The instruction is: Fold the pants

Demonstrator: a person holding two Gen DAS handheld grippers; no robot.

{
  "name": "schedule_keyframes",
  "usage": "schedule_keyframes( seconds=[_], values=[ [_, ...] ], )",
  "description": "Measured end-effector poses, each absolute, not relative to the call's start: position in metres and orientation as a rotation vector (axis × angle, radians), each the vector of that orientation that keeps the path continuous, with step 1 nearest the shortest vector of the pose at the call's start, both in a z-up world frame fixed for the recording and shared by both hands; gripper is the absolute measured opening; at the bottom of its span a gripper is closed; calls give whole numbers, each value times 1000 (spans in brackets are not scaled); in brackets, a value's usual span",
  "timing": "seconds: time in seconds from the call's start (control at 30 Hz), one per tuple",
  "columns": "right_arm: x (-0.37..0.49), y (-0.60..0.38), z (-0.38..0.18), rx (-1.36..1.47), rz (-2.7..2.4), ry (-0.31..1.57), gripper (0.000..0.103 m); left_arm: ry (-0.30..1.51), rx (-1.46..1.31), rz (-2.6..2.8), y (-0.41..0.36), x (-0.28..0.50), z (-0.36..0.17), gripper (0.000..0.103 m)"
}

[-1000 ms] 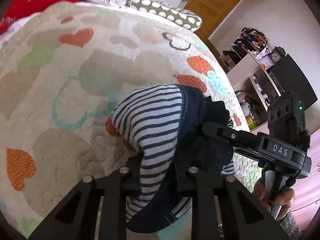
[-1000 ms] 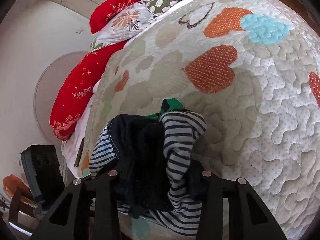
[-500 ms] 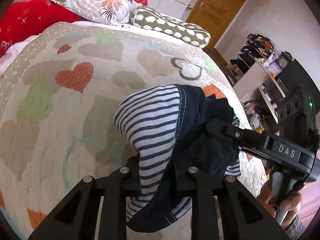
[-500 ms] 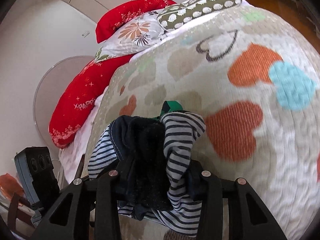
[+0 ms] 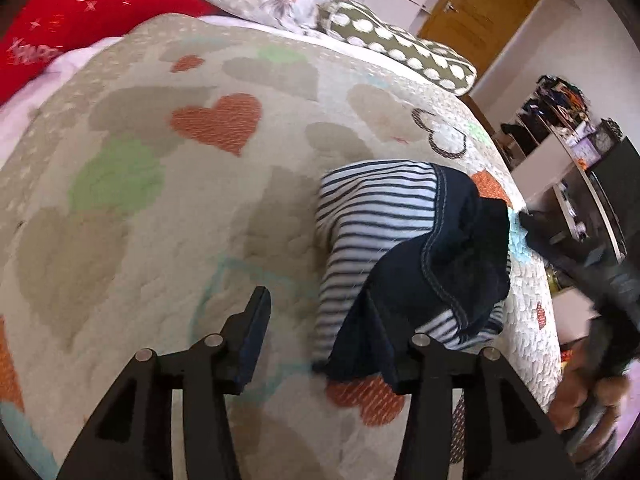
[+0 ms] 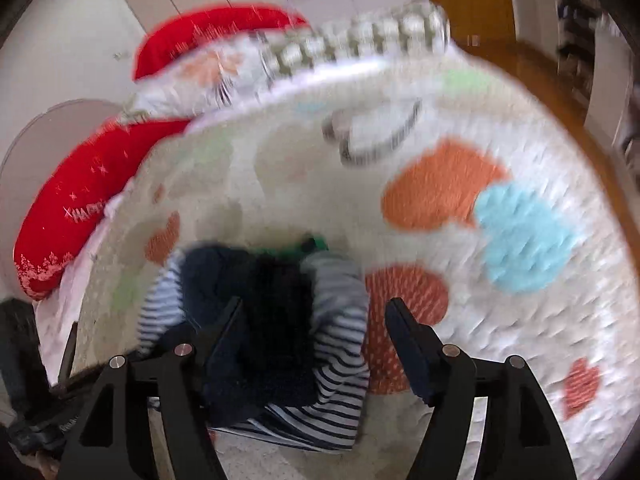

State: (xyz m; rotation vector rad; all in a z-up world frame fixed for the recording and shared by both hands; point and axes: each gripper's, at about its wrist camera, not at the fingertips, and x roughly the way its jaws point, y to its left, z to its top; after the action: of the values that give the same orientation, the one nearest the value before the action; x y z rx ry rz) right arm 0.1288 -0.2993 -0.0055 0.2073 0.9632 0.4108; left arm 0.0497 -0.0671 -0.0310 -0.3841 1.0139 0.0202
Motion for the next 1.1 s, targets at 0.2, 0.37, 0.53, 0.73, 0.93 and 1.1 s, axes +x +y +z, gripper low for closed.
schedule_keyframes(
  seconds=[0.2, 0.37, 0.53, 0.73, 0.93, 1.1],
  values=[
    [115, -279, 16, 397, 727, 970, 71, 979, -374, 87, -71, 18, -29, 51],
    [120, -279, -28, 307, 505, 1060, 69, 930, -310, 163, -82, -7, -24, 61],
    [102, -306, -35, 333, 442, 1049, 70, 904, -238, 200, -99, -20, -17, 62],
    [49, -323, -21, 254, 395, 952, 70, 816, -171, 223, -123, -50, 8, 75],
    [4, -350, -5, 241, 300, 884, 70, 765, -155, 190, -142, -76, 32, 82],
    [-19, -359, 4, 241, 300, 860, 72, 765, -126, 170, -158, -83, 38, 82]
  ],
)
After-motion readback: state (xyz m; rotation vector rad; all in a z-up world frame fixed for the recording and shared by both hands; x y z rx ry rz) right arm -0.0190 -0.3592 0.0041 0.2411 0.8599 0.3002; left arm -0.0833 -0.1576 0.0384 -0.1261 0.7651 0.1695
